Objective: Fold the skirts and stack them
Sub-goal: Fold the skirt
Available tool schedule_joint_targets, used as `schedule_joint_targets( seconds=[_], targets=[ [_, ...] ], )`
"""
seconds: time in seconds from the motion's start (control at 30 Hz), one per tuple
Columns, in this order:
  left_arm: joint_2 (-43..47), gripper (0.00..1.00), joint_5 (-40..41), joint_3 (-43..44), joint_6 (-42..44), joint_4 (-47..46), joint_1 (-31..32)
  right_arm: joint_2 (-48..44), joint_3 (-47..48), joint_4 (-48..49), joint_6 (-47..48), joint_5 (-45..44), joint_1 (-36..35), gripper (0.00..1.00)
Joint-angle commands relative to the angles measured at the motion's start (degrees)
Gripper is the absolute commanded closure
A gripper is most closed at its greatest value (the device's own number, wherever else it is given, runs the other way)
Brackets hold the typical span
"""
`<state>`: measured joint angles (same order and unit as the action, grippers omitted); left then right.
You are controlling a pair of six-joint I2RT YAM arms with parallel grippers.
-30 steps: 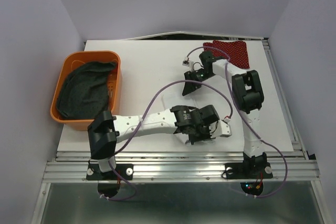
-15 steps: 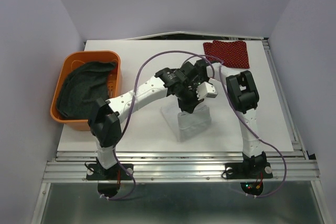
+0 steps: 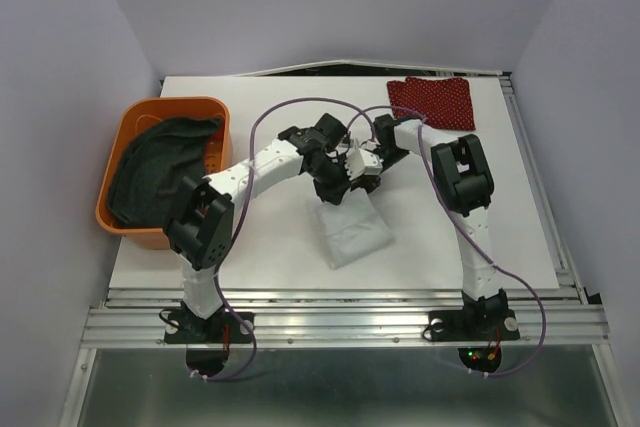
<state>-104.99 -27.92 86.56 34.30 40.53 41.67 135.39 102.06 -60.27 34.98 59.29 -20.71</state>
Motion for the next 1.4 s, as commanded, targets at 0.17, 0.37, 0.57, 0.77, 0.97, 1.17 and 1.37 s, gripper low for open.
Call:
schedule_joint_targets(
  seconds=[0.17,0.37,0.57,0.77,0.97,1.17,1.37],
  targets=[
    [-1.53,1.0,0.68,-3.77,4.28,-6.26,-1.15,-1.8,4.01,-1.43,-1.05,-1.19,-0.12,0.65],
    [0.48,1.0,-0.11,-6.23,6.3,-7.31,-0.8,-2.33,14.12,1.11,-7.89,-3.12,-0.12,0.6],
    [1.1,1.0,0.24,-7.02,6.39,-7.66,-0.1,2.49,20.8,2.71,-10.9,-2.96,-0.12,0.62],
    [1.1,1.0,0.94,-6.24,6.3,-8.37,-0.19,6.63,17.74,2.44,-9.33,-0.14,-1.87,0.69],
    [1.45,1.0,2.69,-5.71,7.26,-8.8,-0.27,8.3,13.25,-0.79,-3.72,2.14,-3.63,0.76],
    [1.02,1.0,4.81,-3.95,9.2,-9.16,-1.41,8.31,9.92,-3.01,-0.53,3.47,-3.64,0.81],
    [-0.92,1.0,5.07,-3.42,9.9,-9.15,-2.82,7.78,8.24,-3.71,0.35,3.29,-3.64,0.82]
  ],
)
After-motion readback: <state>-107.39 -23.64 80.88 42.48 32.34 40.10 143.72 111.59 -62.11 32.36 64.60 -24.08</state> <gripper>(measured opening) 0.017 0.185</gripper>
